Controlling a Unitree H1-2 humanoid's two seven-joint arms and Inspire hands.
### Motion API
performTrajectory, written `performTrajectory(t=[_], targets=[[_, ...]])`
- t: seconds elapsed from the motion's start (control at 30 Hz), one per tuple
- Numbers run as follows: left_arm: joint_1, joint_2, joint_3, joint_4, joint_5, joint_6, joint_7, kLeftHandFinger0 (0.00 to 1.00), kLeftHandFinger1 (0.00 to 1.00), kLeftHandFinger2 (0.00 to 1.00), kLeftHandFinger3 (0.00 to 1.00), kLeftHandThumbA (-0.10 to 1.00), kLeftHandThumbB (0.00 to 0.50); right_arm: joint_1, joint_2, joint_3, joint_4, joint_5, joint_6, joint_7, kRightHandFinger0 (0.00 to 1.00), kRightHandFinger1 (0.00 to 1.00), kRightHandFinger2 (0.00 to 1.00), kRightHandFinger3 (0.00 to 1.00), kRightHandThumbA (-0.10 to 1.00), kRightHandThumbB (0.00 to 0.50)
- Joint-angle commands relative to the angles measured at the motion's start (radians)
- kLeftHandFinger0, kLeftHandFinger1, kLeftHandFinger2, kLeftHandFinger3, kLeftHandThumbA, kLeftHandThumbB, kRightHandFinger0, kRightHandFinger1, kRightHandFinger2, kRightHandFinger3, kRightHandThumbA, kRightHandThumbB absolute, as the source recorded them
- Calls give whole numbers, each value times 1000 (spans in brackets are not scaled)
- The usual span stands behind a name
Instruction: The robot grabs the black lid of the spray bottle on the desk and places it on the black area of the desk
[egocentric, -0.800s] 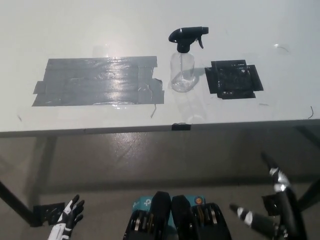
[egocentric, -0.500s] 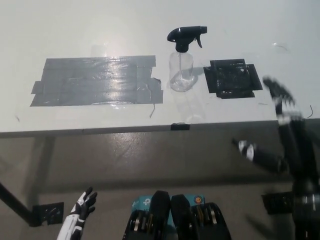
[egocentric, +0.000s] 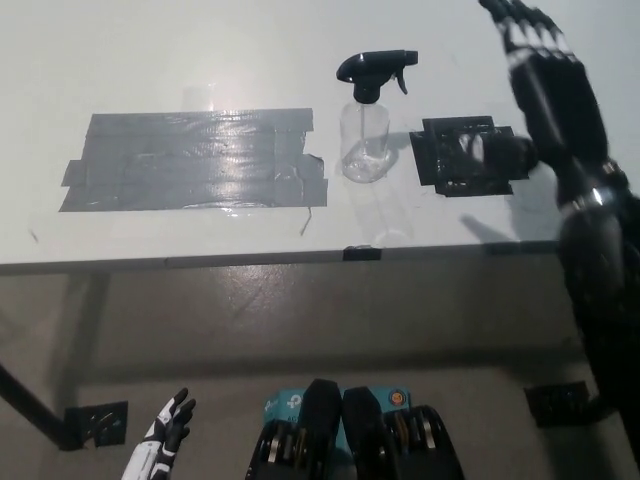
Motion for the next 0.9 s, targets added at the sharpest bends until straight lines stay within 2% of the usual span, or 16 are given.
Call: performTrajectory(t=[0.0, 0.13, 0.27, 0.4, 0.57, 0.67, 0.87], targets=[[7, 3, 3, -1, 25, -50, 21, 1000, 1000, 1000, 1000, 1000, 302, -116, -20, 36, 83, -66, 69, 29, 1000, 1000, 1000, 1000, 1000, 389], [3, 6, 5, 11, 46, -63, 32, 1000, 1000, 1000, 1000, 1000, 302, -200, -3, 70, 233, -65, 77, -3, 1000, 1000, 1000, 1000, 991, 384], [-3, 5, 6, 12, 40, -61, 27, 1000, 1000, 1000, 1000, 1000, 302, -252, 8, 87, 323, -54, 86, -26, 1000, 1000, 1000, 1000, 996, 404], [-8, -2, 2, 12, 47, -64, 30, 1000, 1000, 1000, 1000, 1000, 294, -304, 22, 90, 410, -33, 84, -46, 1000, 1000, 1000, 1000, 953, 414], [-11, -6, 2, 16, 63, -70, 40, 1000, 1000, 1000, 1000, 1000, 305, -363, 36, 105, 505, -23, 88, -43, 1000, 1000, 1000, 1000, 1000, 427], [-9, 0, -1, 11, 73, -64, 36, 1000, 1000, 1000, 1000, 1000, 282, -382, 46, 111, 548, -16, 90, -56, 1000, 1000, 1000, 1000, 1000, 432], [-3, -1, -2, -1, 81, -56, 32, 1000, 1000, 1000, 1000, 1000, 280, -410, 70, 119, 598, -12, 104, -70, 1000, 1000, 1000, 1000, 963, 419]])
